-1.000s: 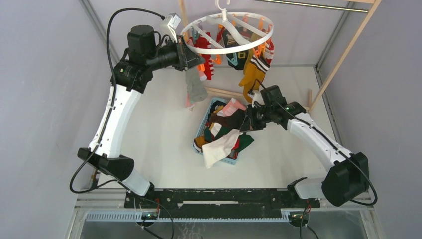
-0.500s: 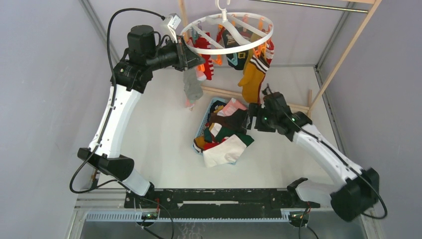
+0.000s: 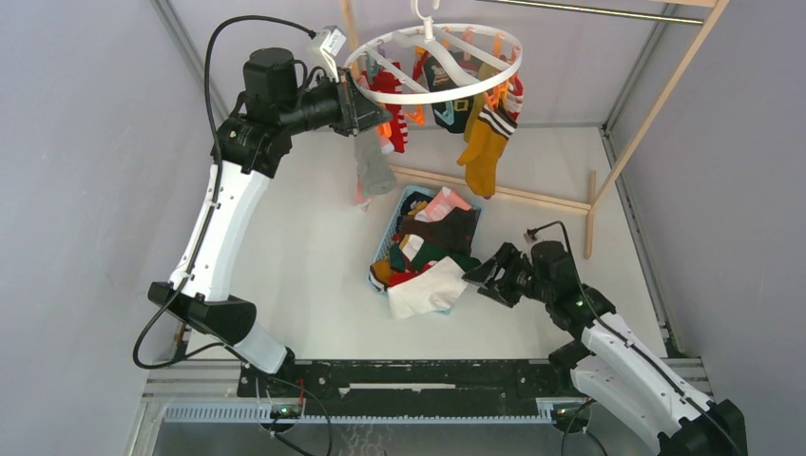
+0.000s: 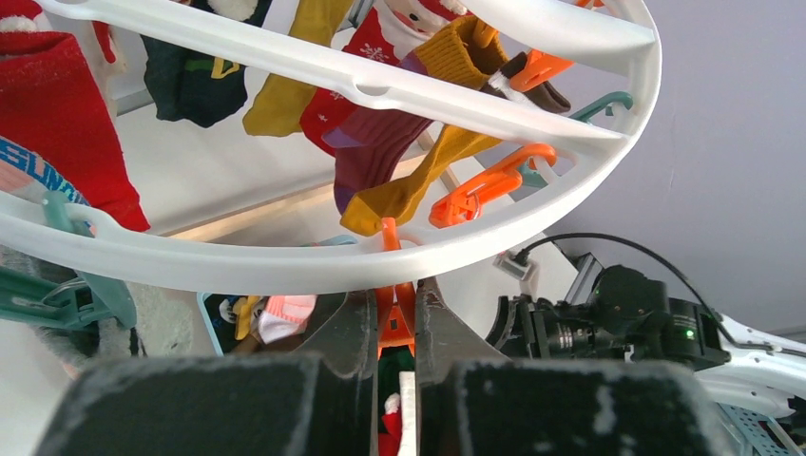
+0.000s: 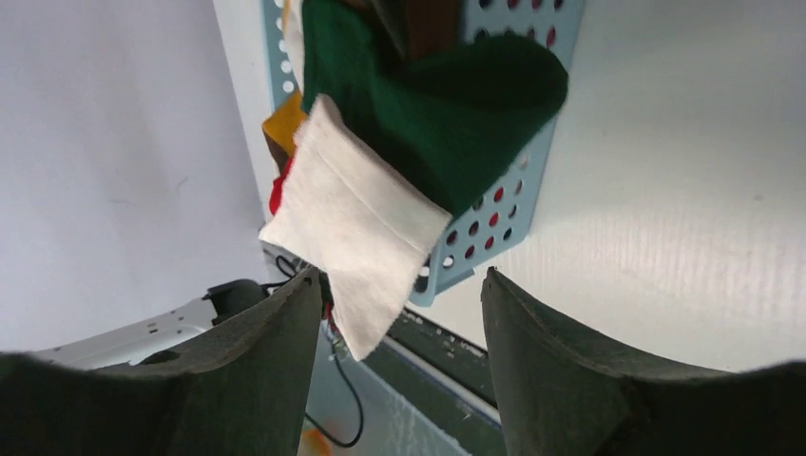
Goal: Clip the socks to the hanger
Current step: Pick up the sock from the bin.
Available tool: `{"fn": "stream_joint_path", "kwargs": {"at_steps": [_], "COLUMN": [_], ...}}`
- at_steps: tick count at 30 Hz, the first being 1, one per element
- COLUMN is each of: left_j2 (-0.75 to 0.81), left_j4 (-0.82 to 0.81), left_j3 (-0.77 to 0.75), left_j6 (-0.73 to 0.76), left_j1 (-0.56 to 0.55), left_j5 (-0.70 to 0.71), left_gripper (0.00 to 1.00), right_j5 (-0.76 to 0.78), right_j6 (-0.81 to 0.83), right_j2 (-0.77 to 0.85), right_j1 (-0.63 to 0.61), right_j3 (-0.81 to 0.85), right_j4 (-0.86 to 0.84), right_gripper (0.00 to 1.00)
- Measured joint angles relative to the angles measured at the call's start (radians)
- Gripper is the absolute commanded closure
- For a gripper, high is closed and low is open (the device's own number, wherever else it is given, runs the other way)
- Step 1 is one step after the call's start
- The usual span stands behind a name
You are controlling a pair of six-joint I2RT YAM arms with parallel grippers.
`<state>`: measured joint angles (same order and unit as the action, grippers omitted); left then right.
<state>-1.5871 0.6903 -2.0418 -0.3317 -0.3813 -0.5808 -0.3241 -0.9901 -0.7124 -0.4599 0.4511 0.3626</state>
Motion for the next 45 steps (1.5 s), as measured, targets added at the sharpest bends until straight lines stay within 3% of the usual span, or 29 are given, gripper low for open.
{"fn": "stream_joint_path", "kwargs": {"at_steps": [17, 35, 45], "left_j2": [0.0, 0.0, 0.0], "left_j4": [0.0, 0.0, 0.0], "left_j3": [0.0, 0.0, 0.0], "left_j6": [0.0, 0.0, 0.0], "left_j1": [0.0, 0.0, 0.0], "left_j5": [0.0, -0.003, -0.007], "left_gripper": [1.0, 1.0, 1.0], "right_j5": [-0.122, -0.032, 0.021], "right_j6": [-0.188, -0.319, -0.351], "right_j2": [-0.133, -0.173, -0.243], "right_j1": [-0.016, -0.014, -0.014], "right_j3": [-0.104, -0.208, -0.208], "right_j4": [-0.325, -0.563, -0.685], "right_gripper": [0.44, 0.48, 0.7]}}
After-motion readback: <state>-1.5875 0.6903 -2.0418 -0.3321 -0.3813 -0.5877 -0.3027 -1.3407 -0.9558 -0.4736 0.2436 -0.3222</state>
